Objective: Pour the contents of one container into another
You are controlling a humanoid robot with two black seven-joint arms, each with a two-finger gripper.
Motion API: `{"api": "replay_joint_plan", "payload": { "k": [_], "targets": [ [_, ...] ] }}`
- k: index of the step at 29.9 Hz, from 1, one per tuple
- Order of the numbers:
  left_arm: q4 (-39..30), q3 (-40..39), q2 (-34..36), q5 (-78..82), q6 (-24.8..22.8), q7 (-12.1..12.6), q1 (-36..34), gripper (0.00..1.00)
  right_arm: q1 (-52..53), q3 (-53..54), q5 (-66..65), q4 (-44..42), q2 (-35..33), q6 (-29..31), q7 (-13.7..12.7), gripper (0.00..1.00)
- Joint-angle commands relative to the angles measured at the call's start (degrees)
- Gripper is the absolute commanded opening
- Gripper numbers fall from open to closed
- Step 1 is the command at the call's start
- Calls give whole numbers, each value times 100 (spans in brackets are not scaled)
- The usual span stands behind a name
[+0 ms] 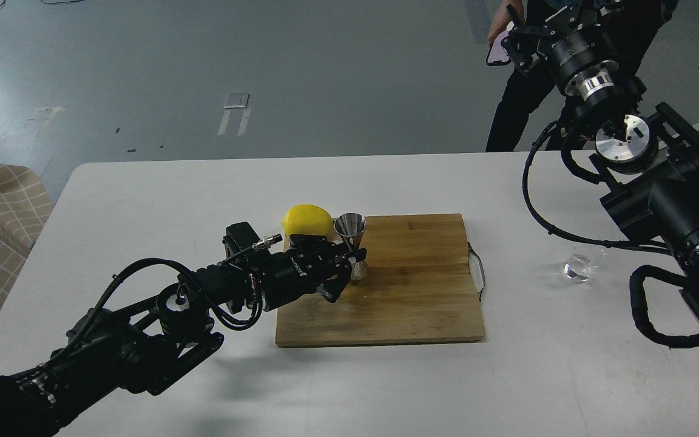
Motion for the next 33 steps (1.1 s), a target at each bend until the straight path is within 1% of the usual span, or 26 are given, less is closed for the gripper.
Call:
{"api": "replay_joint_plan", "payload": {
  "k": [1,29,32,33],
  "targets": [
    [13,-8,-3,0,31,0,28,0,2,0,-9,0,-7,0,-5,100],
    [48,-78,24,0,92,0,116,0,19,9,-9,9,-24,0,-5,100],
    [48,-78,24,0,92,0,133,3,10,9,-9,0,-33,0,-5,100],
    [48,-69,24,0,92,0,142,5,10,9,-9,0,-33,0,3,100]
  ]
}}
